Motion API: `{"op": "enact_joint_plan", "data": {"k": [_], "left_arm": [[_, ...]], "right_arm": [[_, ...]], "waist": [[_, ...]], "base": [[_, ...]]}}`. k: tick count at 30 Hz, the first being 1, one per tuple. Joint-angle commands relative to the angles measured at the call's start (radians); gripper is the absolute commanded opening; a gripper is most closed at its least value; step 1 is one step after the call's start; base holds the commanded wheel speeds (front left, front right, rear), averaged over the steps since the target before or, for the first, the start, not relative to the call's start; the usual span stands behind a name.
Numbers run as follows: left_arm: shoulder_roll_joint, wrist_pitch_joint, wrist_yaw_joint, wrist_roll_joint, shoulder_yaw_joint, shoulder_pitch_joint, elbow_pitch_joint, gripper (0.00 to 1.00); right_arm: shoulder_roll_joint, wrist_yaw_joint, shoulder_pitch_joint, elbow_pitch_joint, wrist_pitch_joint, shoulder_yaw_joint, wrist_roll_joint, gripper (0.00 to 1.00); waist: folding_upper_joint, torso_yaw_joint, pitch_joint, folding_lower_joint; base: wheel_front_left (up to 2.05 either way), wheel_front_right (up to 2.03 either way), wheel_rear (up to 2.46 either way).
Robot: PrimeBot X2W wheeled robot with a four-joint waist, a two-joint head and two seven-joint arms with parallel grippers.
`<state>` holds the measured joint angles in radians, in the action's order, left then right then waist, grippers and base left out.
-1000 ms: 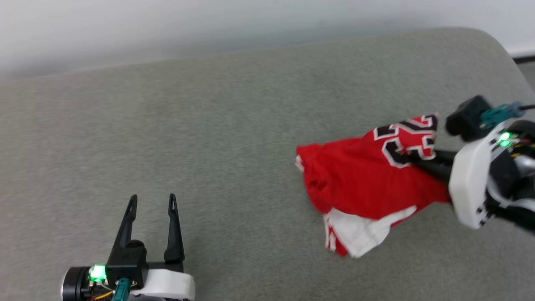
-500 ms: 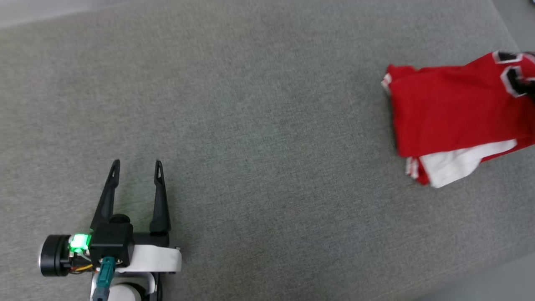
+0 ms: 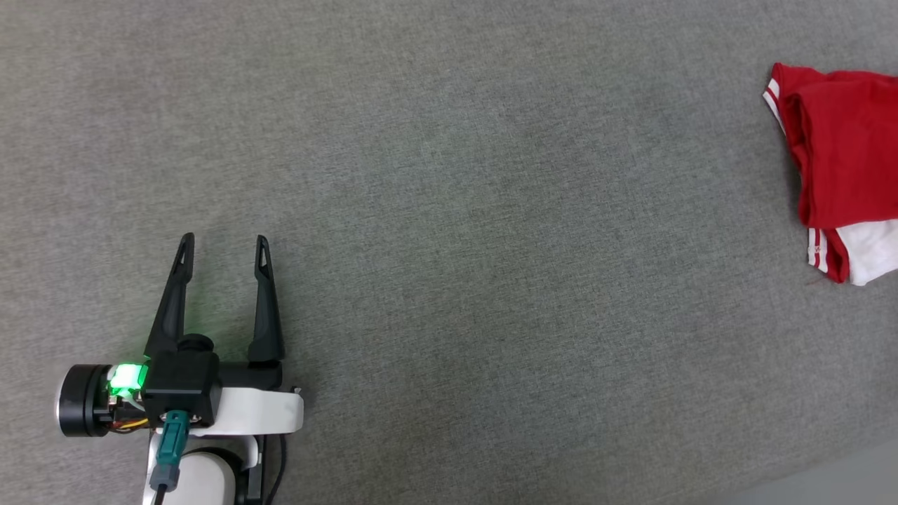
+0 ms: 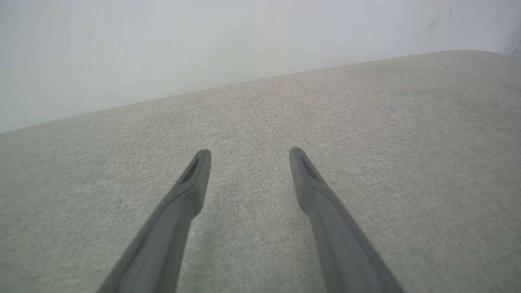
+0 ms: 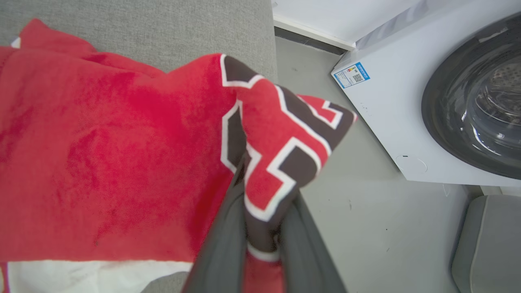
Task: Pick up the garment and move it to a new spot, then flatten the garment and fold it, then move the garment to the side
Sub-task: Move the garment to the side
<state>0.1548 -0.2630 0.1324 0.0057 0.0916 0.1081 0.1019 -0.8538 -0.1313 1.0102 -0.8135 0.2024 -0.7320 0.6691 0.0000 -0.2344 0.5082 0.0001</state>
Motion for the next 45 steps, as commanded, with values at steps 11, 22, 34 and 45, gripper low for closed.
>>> {"op": "enact_joint_plan", "data": {"k": [11, 22, 34, 45], "left_arm": [[-0.033, -0.002, 0.015, -0.019, 0.017, -0.043, -0.024, 1.00], [-0.060, -0.002, 0.017, -0.029, -0.004, -0.133, -0.027, 1.00], [-0.077, -0.002, -0.004, -0.022, 0.002, -0.169, -0.045, 1.00], [-0.083, -0.002, -0.023, -0.021, 0.006, -0.205, -0.075, 1.00]], "right_arm": [[0.041, 0.001, 0.043, -0.172, -0.209, 0.068, -0.117, 1.00], [0.197, 0.001, -0.037, -0.005, -0.466, 0.372, -0.344, 1.00], [0.504, 0.001, -0.514, 0.599, -0.467, 0.653, -0.537, 1.00], [0.704, 0.001, -0.825, 0.686, -0.467, 0.688, -0.510, 1.00]], "waist": [[0.0000, 0.066, -0.143, -0.0001], [0.0000, 0.125, -0.281, -0.0001], [0.0000, 0.194, -0.371, -0.0001], [0.0000, 0.241, -0.441, -0.0001]], "base": [[0.00, 0.00, 0.00], [0.00, 0.00, 0.00], [0.00, 0.00, 0.00], [0.00, 0.00, 0.00]]}}
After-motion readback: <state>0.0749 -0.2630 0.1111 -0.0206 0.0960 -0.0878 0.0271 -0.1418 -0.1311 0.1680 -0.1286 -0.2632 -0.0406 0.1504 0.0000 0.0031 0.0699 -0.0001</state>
